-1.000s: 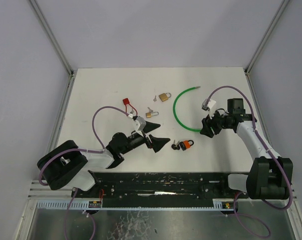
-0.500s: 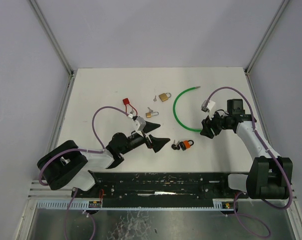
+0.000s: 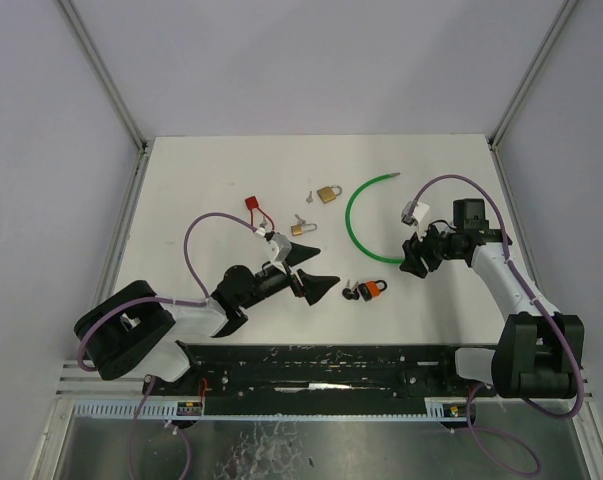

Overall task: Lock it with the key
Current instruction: Adjust the lock at the center of the board.

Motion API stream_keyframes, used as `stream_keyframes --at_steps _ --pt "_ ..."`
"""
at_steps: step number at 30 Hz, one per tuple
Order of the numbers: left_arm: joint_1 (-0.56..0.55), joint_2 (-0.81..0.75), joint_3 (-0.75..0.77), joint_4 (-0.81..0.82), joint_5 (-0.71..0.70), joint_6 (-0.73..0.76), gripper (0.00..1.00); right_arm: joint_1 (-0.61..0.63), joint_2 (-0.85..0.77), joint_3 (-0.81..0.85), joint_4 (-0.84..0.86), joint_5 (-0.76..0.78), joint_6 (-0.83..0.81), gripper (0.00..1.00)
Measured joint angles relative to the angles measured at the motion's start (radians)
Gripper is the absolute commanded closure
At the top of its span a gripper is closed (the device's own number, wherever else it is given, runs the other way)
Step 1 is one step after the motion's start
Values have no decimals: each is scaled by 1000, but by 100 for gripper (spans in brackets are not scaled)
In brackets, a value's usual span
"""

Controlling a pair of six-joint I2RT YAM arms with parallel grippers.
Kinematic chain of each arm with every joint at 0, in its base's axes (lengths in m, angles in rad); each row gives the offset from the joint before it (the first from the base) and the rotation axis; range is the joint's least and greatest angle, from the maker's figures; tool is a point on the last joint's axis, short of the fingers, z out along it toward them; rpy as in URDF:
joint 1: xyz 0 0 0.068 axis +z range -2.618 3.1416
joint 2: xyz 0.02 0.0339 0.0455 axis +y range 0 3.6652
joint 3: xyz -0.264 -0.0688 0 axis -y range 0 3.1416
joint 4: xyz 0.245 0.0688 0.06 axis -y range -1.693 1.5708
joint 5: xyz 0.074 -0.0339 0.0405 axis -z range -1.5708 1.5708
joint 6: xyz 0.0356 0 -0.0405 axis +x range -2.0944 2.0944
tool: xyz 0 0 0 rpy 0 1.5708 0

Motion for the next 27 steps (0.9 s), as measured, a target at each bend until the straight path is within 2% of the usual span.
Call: stream_keyframes --at_steps 14,19,24,27 --pt "0 0 0 0 1 0 0 0 0 0 0 -9 -27 39" --pt "0 0 0 1 1 0 0 5 0 4 -14 -9 -92 39" --pt "0 0 -1 1 1 0 0 24 37 95 -85 -17 -192 40" --pt "0 0 -1 1 0 0 0 47 75 149 -72 -27 -204 40"
